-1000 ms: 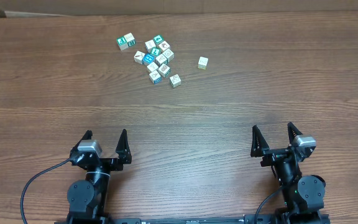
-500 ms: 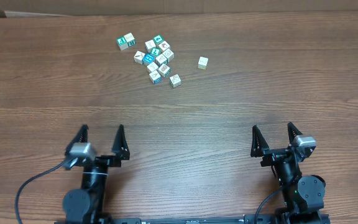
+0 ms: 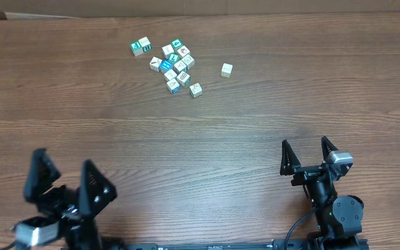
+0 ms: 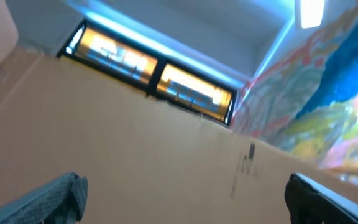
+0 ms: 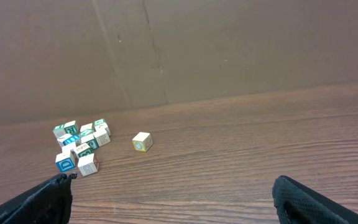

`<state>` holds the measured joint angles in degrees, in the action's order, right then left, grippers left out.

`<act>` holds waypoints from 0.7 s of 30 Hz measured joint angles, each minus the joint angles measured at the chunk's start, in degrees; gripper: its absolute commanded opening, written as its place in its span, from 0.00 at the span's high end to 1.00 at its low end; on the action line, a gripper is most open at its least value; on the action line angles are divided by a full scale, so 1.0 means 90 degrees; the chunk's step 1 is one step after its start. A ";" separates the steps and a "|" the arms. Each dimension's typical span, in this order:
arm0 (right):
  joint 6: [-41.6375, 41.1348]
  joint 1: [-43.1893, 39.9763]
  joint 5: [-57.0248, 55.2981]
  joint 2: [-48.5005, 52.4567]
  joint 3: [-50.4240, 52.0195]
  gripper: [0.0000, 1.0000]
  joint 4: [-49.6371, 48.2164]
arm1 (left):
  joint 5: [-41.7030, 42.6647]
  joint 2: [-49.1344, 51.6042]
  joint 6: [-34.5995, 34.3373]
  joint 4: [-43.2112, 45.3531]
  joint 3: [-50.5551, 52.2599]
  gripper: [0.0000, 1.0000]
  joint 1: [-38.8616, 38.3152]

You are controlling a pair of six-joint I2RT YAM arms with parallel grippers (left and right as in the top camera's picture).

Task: Form a horizontal line
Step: 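Raise the left arm and reach the left gripper toward the block cluster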

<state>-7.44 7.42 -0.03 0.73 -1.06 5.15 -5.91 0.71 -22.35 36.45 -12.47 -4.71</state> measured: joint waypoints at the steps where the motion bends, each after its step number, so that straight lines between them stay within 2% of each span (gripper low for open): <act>1: 0.0000 0.0000 -0.0002 0.0000 0.0000 0.00 0.0000 | -0.0022 0.0022 0.0000 -0.0092 -0.0223 0.00 0.0000; 7: -0.0002 0.0000 0.0000 0.0002 0.0000 0.00 -0.0002 | -0.0051 0.0760 0.0022 -0.0600 -0.1906 0.00 0.0000; 13: -0.0002 0.0002 -0.0002 -0.0005 0.0000 0.00 0.0002 | 0.0396 0.2506 0.0032 -0.1637 -0.3956 0.00 0.0000; 16: -0.0002 0.0000 0.0000 -0.0012 0.0000 0.00 0.0002 | 0.0743 0.3495 0.0148 -0.2504 -0.5151 0.00 0.0000; 21: -0.0002 0.0000 0.0000 -0.0012 0.0000 0.00 -0.0002 | 0.1185 0.5260 0.0634 -0.4544 -0.7461 0.00 0.0000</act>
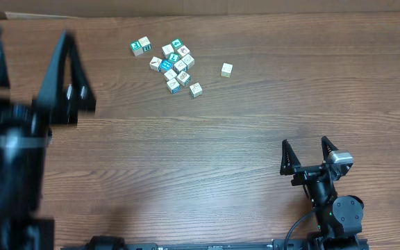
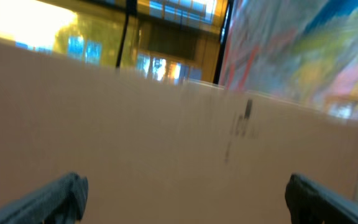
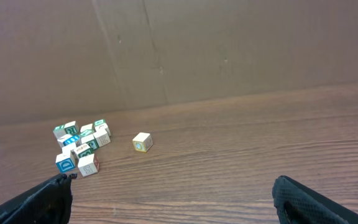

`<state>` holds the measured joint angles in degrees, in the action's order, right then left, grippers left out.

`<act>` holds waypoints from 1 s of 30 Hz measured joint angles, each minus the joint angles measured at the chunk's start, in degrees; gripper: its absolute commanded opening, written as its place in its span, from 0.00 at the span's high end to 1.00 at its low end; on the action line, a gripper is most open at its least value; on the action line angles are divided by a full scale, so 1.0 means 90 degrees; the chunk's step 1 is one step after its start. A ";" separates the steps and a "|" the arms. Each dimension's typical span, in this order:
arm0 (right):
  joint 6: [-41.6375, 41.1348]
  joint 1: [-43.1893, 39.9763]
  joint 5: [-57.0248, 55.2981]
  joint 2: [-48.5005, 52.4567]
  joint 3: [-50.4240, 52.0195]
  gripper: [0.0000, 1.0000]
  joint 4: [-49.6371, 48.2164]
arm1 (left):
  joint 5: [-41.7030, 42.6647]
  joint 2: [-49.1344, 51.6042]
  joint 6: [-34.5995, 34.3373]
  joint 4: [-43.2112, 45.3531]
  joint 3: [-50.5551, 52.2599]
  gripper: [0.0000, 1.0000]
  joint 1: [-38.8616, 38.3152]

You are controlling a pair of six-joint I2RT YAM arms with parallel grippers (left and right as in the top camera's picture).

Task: Form a horizontal line
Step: 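Raise the left arm and reach the left gripper toward the block cluster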

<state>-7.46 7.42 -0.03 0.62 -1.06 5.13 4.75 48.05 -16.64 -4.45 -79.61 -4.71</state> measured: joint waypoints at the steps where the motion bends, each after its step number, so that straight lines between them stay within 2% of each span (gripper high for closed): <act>1: 0.0002 0.0000 0.0000 0.0000 0.0000 0.00 0.0002 | 0.0066 0.0474 0.0189 -0.0478 -0.0619 0.01 0.0000; 3: 0.0000 0.0000 -0.0002 0.0000 0.0000 0.00 0.0005 | 0.0121 0.1168 0.0474 -0.1426 -0.1549 0.01 0.0000; 6: 0.0002 0.0000 -0.0002 0.0000 0.0000 0.00 0.0000 | 0.0168 0.2232 0.0831 -0.2324 -0.2926 0.00 0.0000; 13: 0.0000 0.0000 -0.0002 0.0000 0.0000 0.00 0.0007 | 0.0214 0.4359 0.1124 -0.3475 -0.4903 0.00 0.0000; 22: 0.0002 0.0000 0.0000 0.0000 0.0000 0.00 0.0007 | 0.0214 0.6489 0.1258 -0.4563 -0.5149 0.01 0.0000; 30: 0.0000 0.0002 0.0000 0.0000 0.0000 0.00 0.0005 | 0.0221 0.7660 0.1253 -0.4612 -0.5149 0.00 -0.0002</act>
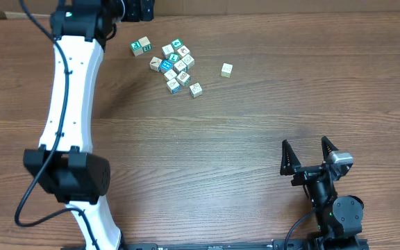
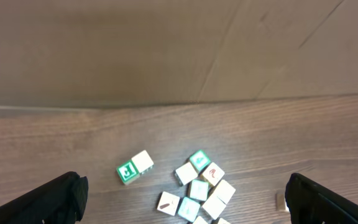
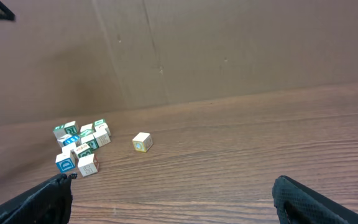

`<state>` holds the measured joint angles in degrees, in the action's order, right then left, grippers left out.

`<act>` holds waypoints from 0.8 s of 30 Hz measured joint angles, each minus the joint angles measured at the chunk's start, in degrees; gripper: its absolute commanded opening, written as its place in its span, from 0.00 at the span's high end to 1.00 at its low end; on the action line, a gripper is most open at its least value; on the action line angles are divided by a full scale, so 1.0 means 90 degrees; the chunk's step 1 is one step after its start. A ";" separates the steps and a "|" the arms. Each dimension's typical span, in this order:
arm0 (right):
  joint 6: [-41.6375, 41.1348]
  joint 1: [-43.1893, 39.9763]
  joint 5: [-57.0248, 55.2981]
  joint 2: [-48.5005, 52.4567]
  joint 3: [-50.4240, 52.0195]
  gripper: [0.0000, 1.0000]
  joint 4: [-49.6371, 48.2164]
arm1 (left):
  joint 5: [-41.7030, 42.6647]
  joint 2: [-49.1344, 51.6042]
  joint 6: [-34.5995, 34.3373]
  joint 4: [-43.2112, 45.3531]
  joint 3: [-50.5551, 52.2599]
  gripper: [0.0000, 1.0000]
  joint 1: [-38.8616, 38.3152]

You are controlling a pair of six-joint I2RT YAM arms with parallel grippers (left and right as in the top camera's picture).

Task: Form a horizontal line
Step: 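Raise the left arm and reach the left gripper toward the block cluster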

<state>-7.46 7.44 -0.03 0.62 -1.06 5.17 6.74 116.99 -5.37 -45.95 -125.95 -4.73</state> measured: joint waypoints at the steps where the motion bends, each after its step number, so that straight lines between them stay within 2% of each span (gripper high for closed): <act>1: 0.0000 0.0000 0.0000 0.0000 0.0000 0.00 -0.0002 | 0.0000 0.0080 -0.0007 -0.0002 0.0000 0.00 0.0000; 2: 0.0002 0.0000 0.0000 0.0000 0.0000 0.00 -0.0005 | 0.0007 0.0155 -0.0027 -0.0019 0.0000 0.01 -0.0005; 3: 0.0000 -0.0002 0.0000 0.0000 0.0000 0.00 0.0000 | 0.0034 0.0243 -0.0027 -0.0049 0.0000 0.05 -0.0005; 5: 0.0002 -0.0002 0.0000 0.0000 0.0000 0.00 -0.0002 | 0.0092 0.0401 -0.0044 -0.0087 0.0000 0.27 -0.0015; 7: 0.0002 -0.0002 -0.0002 0.0000 0.0000 0.00 0.0000 | 0.0117 0.0573 -0.0104 -0.0051 0.0000 0.40 -0.0036; 10: 0.0000 0.0000 0.0000 0.0000 0.0000 0.00 -0.0005 | 0.0039 0.0896 -0.0272 -0.0056 -0.0002 0.45 -0.0136; 12: -0.0002 -0.0002 0.0000 0.0000 0.0000 0.00 -0.0002 | -0.0146 0.1132 -0.0427 -0.0117 -0.0002 0.53 -0.0233; 17: 0.0000 0.0000 0.0000 0.0000 0.0000 0.00 -0.0002 | -0.0719 0.1766 -0.0750 -0.0119 -0.0002 0.57 -0.0597; 24: 0.0000 -0.0002 0.0000 0.0000 0.0000 0.00 0.0000 | -0.1049 0.2317 -0.1365 0.0097 -0.0002 0.56 -0.1001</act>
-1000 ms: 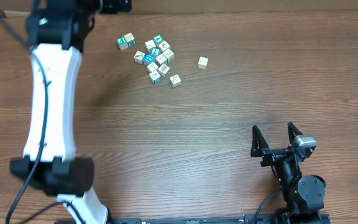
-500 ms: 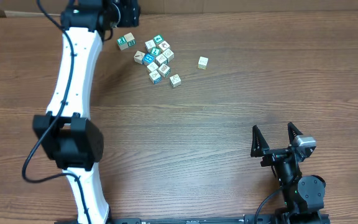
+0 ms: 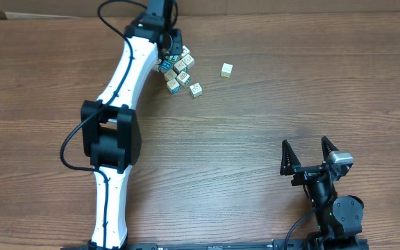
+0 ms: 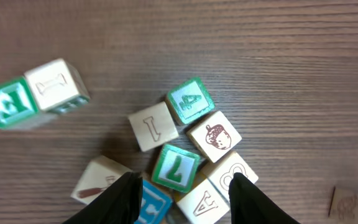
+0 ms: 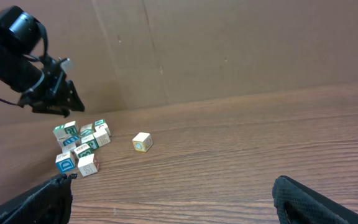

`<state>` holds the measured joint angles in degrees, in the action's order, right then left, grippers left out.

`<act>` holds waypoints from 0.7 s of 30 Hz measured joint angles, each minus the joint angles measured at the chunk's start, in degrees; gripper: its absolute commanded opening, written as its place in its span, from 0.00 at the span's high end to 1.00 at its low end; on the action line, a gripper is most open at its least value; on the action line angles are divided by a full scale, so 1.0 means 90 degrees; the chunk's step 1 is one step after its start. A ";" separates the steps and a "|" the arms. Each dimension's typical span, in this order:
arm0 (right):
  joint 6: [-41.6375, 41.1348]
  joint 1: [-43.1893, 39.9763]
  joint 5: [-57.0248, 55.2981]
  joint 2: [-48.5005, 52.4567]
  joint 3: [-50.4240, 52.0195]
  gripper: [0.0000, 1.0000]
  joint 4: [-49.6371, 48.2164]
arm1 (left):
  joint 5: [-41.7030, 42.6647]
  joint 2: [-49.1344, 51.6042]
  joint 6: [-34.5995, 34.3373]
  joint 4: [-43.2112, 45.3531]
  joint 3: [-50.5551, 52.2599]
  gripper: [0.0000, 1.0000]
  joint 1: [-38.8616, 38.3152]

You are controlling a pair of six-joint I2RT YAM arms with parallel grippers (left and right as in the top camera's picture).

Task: Form a horizontal line
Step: 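Raise the left arm and reach the left gripper toward the block cluster, then lower the left gripper and grasp a wooden block from the cluster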

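Note:
Several small wooden letter and picture blocks (image 3: 180,69) lie bunched at the far side of the table. One lone block (image 3: 226,69) sits to their right. My left gripper (image 3: 170,43) hangs open low over the bunch. In the left wrist view its fingers (image 4: 124,200) straddle a green "7" block (image 4: 176,168), a blue block (image 4: 155,206) and an "A" block (image 4: 204,204), holding nothing. A pair of blocks (image 4: 35,93) lies apart to the left. My right gripper (image 3: 311,154) rests open near the front right, far from the blocks (image 5: 79,147).
The wooden table (image 3: 269,118) runs wide around the bunch. A brown cardboard wall (image 5: 229,50) stands along the far edge. The left arm (image 3: 120,97) stretches diagonally from the front left across the table to the blocks.
My left gripper moved from the table's far left corner, looking at the blocks from a distance, to right over the bunch, fingers down around its middle. The blocks and right arm have not moved.
The left arm sat folded at the front left, its camera pointing up at the ceiling. It was then raised over the left side, then stretched to the far left corner. Now it hangs open over the block bunch. The right arm stayed parked throughout.

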<state>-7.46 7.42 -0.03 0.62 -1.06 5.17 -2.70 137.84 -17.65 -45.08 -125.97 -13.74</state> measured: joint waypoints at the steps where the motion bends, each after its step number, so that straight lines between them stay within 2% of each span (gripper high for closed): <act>1: 0.0000 0.0000 0.0000 0.0000 0.0000 0.00 -0.0002 | -0.0051 0.0046 -0.0141 0.0012 0.0000 0.56 -0.0019; 7: 0.0002 0.0000 0.0000 0.0000 0.0000 0.00 0.0000 | -0.0260 0.0350 -0.0670 0.0182 0.0000 0.57 0.0029; 14: 0.0000 0.0000 0.0000 0.0000 0.0000 0.00 0.0000 | -0.0532 0.0534 -0.0933 0.0425 0.0000 0.56 0.0041; 21: 0.0000 0.0002 0.0000 0.0000 0.0000 0.00 -0.0002 | -0.0685 0.0576 -0.1044 0.0794 0.0000 0.60 0.0041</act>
<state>-7.46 7.44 -0.03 0.62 -1.06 5.15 -8.86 143.02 -27.05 -37.93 -125.97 -13.37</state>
